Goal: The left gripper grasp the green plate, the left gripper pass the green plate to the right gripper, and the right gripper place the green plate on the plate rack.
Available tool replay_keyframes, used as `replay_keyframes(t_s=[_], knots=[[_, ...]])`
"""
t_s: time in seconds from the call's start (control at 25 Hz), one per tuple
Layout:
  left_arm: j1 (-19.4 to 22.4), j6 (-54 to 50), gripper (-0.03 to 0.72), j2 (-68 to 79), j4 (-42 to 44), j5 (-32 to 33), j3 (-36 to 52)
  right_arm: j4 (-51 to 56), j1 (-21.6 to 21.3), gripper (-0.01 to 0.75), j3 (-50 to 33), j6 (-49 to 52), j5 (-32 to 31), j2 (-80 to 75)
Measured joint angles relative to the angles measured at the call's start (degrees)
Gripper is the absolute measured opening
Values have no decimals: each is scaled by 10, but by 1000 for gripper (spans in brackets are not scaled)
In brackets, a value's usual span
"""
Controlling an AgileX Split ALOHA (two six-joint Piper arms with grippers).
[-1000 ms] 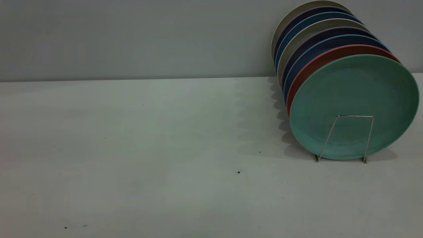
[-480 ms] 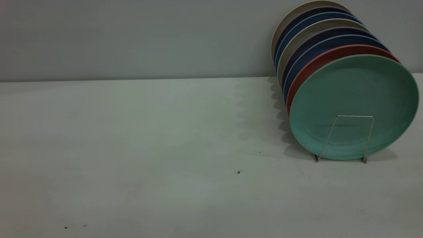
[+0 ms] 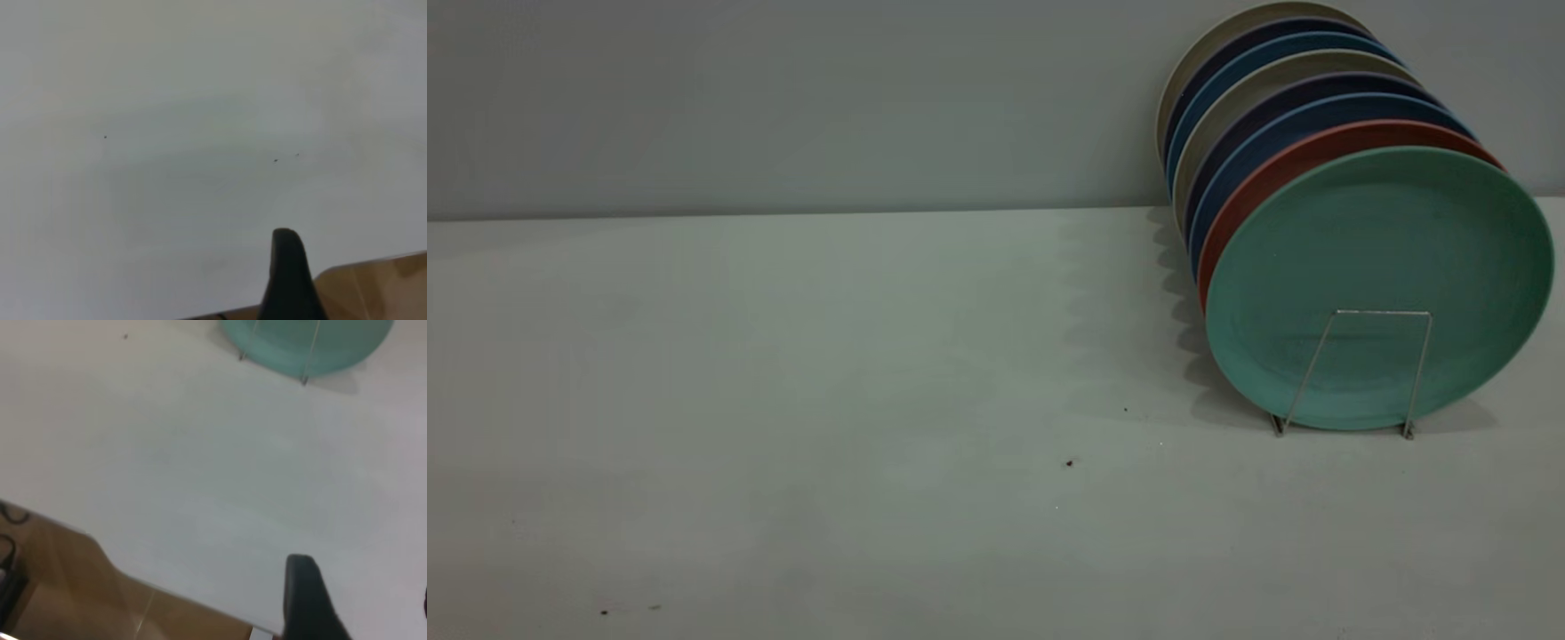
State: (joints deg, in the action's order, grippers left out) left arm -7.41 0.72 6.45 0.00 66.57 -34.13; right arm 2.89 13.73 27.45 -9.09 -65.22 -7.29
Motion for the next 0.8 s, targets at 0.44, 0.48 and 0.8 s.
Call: replay_keyframes(t_s=[0.44,0.48,0.8], knots=[[0,12,551,-49,0,-14,62,1,0,431,0,-1,1,6],[0,13,551,-49,-5,-14,62,1,0,431,0,-1,1,6],[0,12,551,-49,-7,-14,63,-3,0,431,-1,10,1,6]])
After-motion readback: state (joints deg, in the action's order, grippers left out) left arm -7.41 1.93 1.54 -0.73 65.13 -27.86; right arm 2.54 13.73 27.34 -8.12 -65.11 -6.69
